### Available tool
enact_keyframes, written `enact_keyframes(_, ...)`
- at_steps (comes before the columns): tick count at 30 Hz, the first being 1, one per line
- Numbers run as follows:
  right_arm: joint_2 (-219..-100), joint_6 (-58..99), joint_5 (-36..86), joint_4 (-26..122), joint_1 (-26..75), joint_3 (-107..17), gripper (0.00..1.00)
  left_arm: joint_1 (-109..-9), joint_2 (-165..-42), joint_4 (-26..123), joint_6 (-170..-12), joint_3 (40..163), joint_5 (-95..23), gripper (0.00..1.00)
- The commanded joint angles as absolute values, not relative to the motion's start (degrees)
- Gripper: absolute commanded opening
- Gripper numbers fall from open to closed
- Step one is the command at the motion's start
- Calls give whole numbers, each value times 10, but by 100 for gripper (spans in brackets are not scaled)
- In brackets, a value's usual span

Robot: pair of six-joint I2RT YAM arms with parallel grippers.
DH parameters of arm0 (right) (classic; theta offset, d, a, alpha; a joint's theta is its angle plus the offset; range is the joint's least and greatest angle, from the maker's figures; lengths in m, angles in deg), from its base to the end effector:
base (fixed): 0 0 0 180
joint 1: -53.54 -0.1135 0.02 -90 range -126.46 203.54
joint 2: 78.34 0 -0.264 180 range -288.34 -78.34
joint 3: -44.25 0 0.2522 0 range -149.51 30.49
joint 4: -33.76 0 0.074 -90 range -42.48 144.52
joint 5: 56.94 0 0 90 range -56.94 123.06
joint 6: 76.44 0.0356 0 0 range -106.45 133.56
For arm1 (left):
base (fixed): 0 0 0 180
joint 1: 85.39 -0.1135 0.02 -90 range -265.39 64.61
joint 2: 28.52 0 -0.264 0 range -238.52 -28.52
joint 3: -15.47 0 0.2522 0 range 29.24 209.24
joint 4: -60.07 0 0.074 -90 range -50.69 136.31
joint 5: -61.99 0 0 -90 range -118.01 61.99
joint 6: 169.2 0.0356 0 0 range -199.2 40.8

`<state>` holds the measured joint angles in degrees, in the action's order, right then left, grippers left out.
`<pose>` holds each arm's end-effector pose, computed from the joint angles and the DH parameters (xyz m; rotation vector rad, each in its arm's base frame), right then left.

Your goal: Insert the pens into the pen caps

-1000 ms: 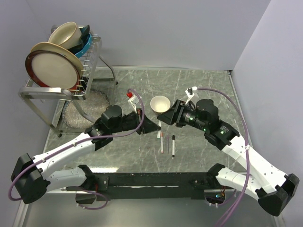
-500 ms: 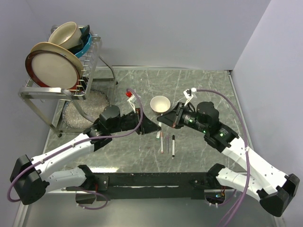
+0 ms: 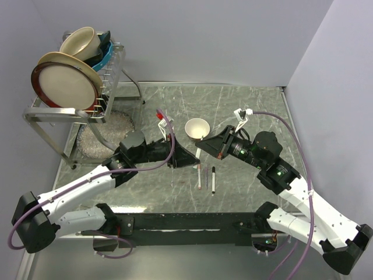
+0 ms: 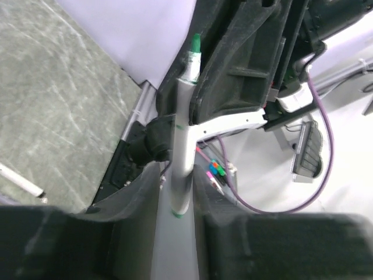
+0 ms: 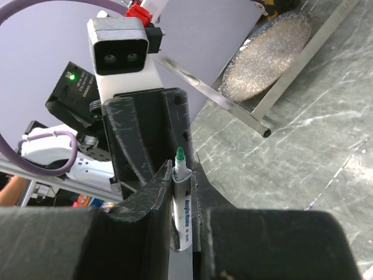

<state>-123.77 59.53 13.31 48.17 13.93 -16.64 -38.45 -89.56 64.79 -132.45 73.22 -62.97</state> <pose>0.1351 0.1274 0.3708 -0.2089 1.7331 1.4088 0.1538 -0.1945 0.3326 0.4781 1.8173 -1.7677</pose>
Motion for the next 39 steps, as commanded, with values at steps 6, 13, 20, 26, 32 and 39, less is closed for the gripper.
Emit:
enact_keyframes(6,-1240,573,130,492,136,-201,27,-383,-900,669,-1315,741,-651,1)
enact_keyframes(13,-1202,503,282,592,136,-219,56,-385,-823,516,-1232,785,-484,1)
enact_keyframes(20,-1221,431,532,708,150,-229,63,-385,-783,390,-1109,849,-406,1)
enact_keyframes(26,-1328,397,550,764,279,-269,62,-385,-785,344,-1031,866,-419,1)
enact_keyframes(32,-1432,350,483,749,441,-281,60,-385,-767,366,-1005,814,-439,1)
enact_keyframes(39,-1623,256,357,777,589,-346,56,-385,-763,374,-979,774,-451,1)
